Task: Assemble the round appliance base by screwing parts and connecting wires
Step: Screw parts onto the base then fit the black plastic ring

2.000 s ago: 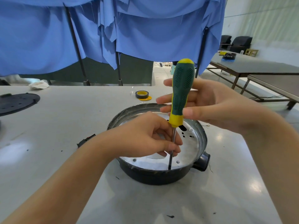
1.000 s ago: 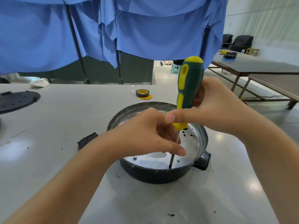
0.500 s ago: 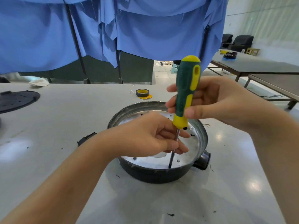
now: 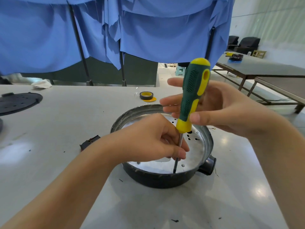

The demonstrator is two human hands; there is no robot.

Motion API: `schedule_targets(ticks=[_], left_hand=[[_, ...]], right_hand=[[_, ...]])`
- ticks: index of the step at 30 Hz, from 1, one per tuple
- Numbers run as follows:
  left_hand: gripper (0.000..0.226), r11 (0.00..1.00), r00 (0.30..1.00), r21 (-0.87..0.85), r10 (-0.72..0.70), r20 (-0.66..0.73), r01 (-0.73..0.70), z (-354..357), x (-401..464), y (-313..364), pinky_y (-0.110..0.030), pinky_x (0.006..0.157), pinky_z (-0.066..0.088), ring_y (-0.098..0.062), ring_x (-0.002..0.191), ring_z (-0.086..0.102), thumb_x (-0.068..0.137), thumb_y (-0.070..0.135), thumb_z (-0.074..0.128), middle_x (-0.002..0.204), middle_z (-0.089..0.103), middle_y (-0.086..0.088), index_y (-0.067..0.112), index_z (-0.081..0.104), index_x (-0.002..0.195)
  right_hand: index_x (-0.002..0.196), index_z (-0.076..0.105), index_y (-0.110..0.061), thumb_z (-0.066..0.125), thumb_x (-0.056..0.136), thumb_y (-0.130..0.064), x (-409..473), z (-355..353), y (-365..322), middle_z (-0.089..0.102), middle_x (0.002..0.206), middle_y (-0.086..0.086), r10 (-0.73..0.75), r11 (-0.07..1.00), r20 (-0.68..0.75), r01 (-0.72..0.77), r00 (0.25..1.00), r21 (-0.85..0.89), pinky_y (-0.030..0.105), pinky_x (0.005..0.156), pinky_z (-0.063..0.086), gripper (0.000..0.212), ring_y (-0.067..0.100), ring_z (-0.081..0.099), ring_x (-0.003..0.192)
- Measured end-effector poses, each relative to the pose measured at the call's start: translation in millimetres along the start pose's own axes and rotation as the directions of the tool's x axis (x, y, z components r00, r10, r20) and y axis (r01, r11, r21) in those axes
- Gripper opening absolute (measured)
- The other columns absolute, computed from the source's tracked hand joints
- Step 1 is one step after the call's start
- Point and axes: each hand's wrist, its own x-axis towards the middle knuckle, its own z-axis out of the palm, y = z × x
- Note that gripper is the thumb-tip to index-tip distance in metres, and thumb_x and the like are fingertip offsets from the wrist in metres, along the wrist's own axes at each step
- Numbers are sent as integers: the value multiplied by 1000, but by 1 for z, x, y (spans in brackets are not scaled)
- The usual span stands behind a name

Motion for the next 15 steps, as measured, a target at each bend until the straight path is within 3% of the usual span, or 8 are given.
schedule_targets(ticks=[2,5,8,12,15], left_hand=[[11,1000,1000,-14,-14,12,14,1,0,1,-20,79,57,-5,80,72,83,14,74,85,76,4,18,75,93],[15,999,998,-43,-27,56,30,1,-1,2,-21,81,57,-5,85,72,87,9,68,91,76,4,16,72,101],[26,997,996,-59,-36,78,41,3,-2,3,-24,84,57,-6,91,71,92,1,58,100,75,1,17,63,112],[39,998,996,-65,-20,83,26,3,-3,3,-30,89,56,-10,97,70,93,-5,52,110,71,-2,16,53,126],[32,998,997,-58,-20,81,25,1,-4,4,-27,90,55,-8,95,70,93,-2,55,106,73,-1,16,58,119]], right_hand=[[125,56,-14,67,72,-3,-1,-1,0,71,112,11,-3,1000,10,3,1000,0,30,85,54,56,26,67,106],[96,73,-15,79,59,-11,0,5,-4,76,90,6,-31,990,-122,15,992,-137,23,72,56,38,20,73,87],[78,65,-21,88,47,-28,4,17,-8,72,75,-8,-155,919,-246,48,957,-392,14,62,53,39,3,70,71],[80,54,-24,82,53,-28,10,27,-5,62,63,-25,-218,875,-295,52,930,-482,5,57,45,39,-12,61,65],[95,58,-20,84,62,-28,8,19,-4,71,83,-15,-85,922,-237,-14,968,-388,15,70,52,42,0,68,84]])
